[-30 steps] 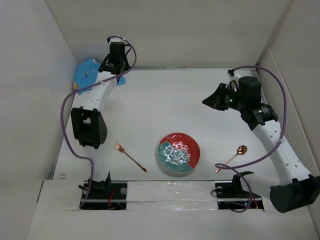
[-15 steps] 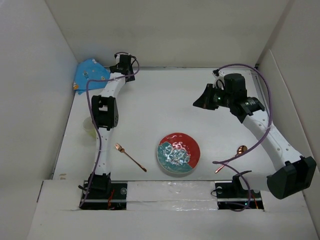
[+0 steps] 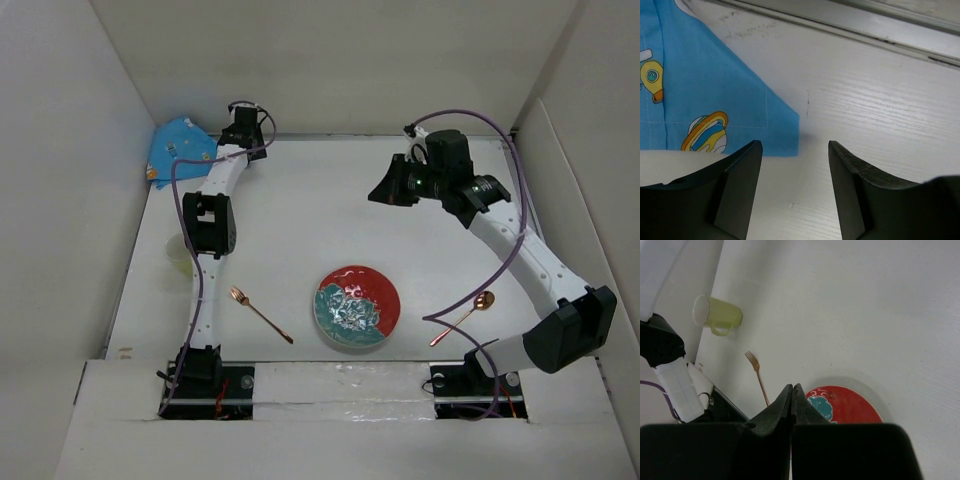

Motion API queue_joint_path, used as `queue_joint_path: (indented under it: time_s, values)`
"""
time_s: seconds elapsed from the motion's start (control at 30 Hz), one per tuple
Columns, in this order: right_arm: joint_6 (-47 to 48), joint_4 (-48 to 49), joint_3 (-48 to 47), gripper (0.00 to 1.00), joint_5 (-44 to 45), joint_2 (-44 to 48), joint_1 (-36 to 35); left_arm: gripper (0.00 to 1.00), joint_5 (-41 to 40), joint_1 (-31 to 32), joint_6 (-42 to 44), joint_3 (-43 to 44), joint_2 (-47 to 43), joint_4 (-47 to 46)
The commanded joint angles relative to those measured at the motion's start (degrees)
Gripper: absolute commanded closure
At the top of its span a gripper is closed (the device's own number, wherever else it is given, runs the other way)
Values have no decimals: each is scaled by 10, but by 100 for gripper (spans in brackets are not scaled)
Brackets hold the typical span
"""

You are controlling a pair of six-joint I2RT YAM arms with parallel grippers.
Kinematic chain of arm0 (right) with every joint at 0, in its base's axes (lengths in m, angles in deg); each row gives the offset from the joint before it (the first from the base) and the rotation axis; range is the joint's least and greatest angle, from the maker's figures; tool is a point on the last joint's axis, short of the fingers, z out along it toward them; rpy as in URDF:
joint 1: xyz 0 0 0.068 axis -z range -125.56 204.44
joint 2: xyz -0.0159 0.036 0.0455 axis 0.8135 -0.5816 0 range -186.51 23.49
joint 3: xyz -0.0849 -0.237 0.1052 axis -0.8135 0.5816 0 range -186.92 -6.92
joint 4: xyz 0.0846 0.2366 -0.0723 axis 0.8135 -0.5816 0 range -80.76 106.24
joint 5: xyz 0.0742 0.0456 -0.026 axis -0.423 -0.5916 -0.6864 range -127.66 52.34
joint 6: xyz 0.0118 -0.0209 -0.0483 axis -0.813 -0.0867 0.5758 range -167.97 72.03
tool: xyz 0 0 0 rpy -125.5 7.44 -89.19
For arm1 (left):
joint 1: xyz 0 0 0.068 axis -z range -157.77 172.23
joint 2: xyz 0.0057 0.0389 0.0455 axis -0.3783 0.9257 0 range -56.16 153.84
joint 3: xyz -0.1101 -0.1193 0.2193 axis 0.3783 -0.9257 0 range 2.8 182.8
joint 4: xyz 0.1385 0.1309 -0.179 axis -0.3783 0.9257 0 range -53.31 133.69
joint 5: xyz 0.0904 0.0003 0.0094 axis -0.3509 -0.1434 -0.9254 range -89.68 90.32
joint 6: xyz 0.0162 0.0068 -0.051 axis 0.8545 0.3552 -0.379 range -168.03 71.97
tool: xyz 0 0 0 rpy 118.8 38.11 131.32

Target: Set the dinner table for one person

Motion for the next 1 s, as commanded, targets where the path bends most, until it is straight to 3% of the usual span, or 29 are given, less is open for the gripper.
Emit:
queue_joint_path:
  time_s: [0.0, 0.43, 0.6, 0.73, 0.97]
  values:
    - [9, 0, -51, 99, 13, 5, -9, 48, 38, -14, 24, 17, 6, 35]
    - [31, -38, -135, 98, -24, -3, -9, 47, 5, -21, 46, -8, 61, 61]
    - [25, -32, -110, 98, -37, -2, -15, 72, -10, -21, 53, 8, 65, 46]
    - [15, -16, -90, 98, -44, -3, -28, 100, -11, -21, 50, -7, 55, 41]
    - [7, 9, -64, 98, -33, 4, -33, 100, 53, 11, 36, -37, -36, 44]
